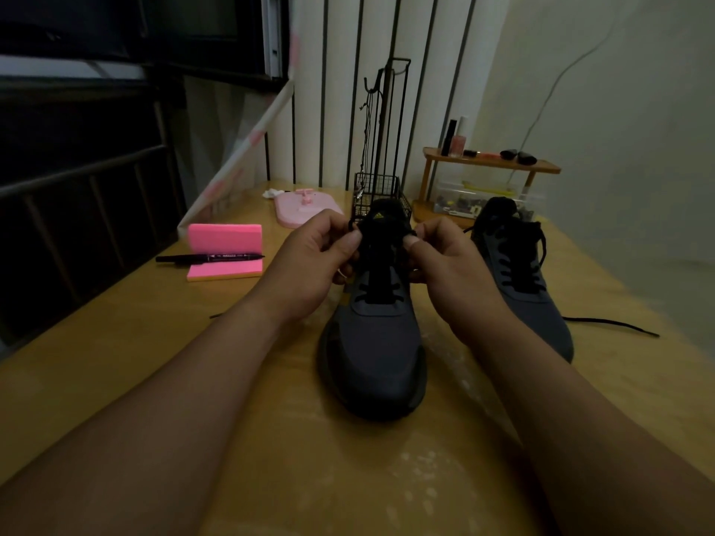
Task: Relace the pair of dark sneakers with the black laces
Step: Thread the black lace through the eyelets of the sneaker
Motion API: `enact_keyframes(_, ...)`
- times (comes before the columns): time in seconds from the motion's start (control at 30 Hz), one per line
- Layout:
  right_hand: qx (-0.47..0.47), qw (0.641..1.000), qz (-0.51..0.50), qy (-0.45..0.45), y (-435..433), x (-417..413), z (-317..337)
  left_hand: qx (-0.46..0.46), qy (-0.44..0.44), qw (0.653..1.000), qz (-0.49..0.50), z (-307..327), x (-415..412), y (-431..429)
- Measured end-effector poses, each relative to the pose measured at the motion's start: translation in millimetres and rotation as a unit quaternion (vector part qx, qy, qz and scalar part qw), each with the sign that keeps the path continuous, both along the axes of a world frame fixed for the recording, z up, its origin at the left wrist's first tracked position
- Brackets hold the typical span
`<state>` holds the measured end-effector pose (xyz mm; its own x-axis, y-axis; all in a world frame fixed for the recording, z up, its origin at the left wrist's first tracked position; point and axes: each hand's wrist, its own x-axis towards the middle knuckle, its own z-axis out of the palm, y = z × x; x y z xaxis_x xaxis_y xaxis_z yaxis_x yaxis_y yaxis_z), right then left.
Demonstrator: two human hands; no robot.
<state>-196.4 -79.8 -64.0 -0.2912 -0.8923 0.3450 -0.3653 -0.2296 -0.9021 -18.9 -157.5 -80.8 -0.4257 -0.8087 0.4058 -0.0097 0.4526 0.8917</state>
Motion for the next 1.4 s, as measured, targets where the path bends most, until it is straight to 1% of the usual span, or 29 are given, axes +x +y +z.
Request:
enact_keyframes(0.07,0.000,1.000,-0.003,0.002,0.3,-0.9,0.2,-0.003,-0.003,1.000,0.004,0.6,-0.1,1.4)
enact_keyframes(0.3,0.003,0.999,-0.013,-0.034,-0.9,1.5,-1.6,-0.004,-0.008,1.000,0.006,1.6,-1.1,3.4)
enact_keyframes(0.53,-0.002,1.000,0.017,-0.021,2.1,0.3,-0.1,-0.004,-0.014,1.000,0.008,3.9,1.5,5.5)
enact_keyframes(0.77,-0.005,1.000,0.019,-0.003,2.5,-0.7,-1.5,-0.009,-0.008,1.000,0.017,6.5,1.1,10.6)
enact_keyframes(0.87,-0.015,1.000,0.023,-0.002,6.2,-1.0,0.0,0.014,0.001,1.000,0.005,9.3,5.0,11.5)
enact_keyframes(0.93,-0.009,1.000,0.022,0.002,8.5,-0.5,0.9,0.029,-0.012,1.000,-0.006,10.0,7.2,11.8)
enact_keyframes(1.03,0.005,1.000,-0.004,0.009,7.4,0.6,-0.8,0.003,-0.057,0.998,0.010,8.1,4.5,10.8)
enact_keyframes(1.13,-0.009,0.999,-0.036,0.005,2.7,1.8,-4.4,-0.002,-0.048,0.999,0.025,8.2,1.6,9.7)
enact_keyframes(1.3,-0.035,0.996,-0.073,0.035,-3.6,0.3,-5.7,0.042,-0.013,0.998,0.051,9.3,-0.4,7.4)
enact_keyframes(1.4,-0.044,0.995,-0.074,0.041,-7.4,-1.0,-5.9,0.014,-0.020,0.998,0.056,8.7,-1.5,7.9)
